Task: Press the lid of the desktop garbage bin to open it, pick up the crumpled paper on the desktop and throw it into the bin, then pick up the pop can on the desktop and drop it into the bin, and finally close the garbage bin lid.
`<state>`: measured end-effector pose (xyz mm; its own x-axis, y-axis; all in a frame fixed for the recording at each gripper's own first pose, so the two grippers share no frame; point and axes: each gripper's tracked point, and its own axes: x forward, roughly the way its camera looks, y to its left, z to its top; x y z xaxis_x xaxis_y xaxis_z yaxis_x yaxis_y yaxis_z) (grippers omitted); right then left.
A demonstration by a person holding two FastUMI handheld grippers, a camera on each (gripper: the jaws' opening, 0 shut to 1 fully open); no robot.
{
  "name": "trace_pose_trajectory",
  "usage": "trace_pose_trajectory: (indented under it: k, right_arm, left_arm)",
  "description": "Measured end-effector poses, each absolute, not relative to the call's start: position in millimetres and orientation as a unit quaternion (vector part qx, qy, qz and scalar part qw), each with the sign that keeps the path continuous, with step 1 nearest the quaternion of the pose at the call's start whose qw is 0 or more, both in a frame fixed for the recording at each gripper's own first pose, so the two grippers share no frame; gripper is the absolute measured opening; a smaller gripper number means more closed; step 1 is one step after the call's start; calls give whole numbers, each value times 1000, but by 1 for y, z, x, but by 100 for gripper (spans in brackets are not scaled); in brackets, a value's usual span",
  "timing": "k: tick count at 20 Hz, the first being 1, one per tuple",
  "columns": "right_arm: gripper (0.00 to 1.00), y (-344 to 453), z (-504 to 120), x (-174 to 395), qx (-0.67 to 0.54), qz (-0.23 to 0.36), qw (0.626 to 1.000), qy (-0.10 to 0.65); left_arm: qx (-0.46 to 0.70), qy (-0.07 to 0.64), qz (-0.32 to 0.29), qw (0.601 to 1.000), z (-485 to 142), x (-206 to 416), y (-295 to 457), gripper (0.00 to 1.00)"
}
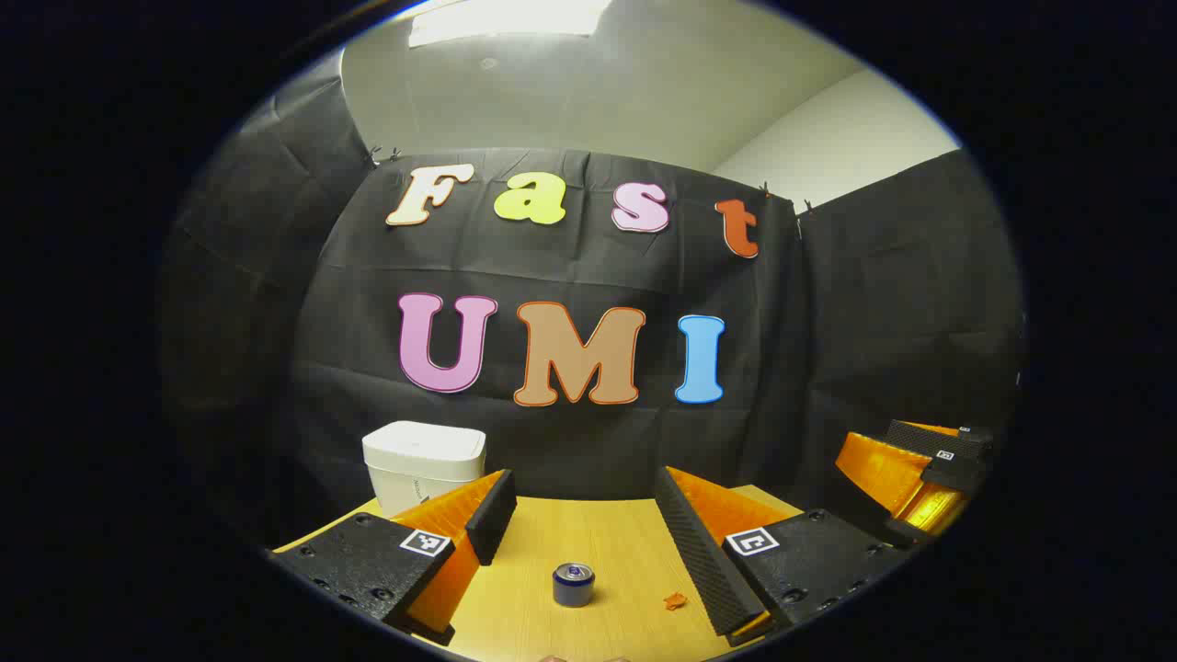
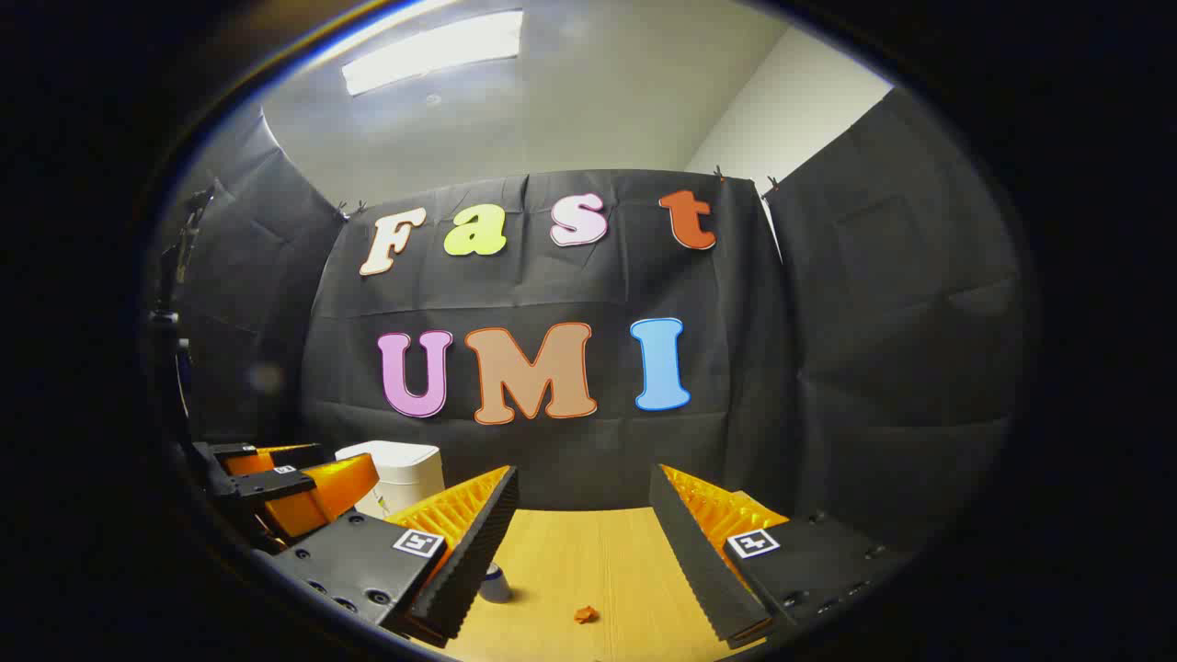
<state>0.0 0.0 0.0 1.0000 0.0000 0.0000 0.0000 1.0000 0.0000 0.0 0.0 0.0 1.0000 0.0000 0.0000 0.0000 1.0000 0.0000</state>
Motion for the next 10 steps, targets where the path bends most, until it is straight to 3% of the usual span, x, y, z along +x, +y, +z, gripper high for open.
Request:
trace_pose_trajectory:
  k: [10]
  right_arm:
    - [95,8,1,3,5,24,1000,-4]
  left_arm:
    - [16,-8,7,1000,4,2,-6,93]
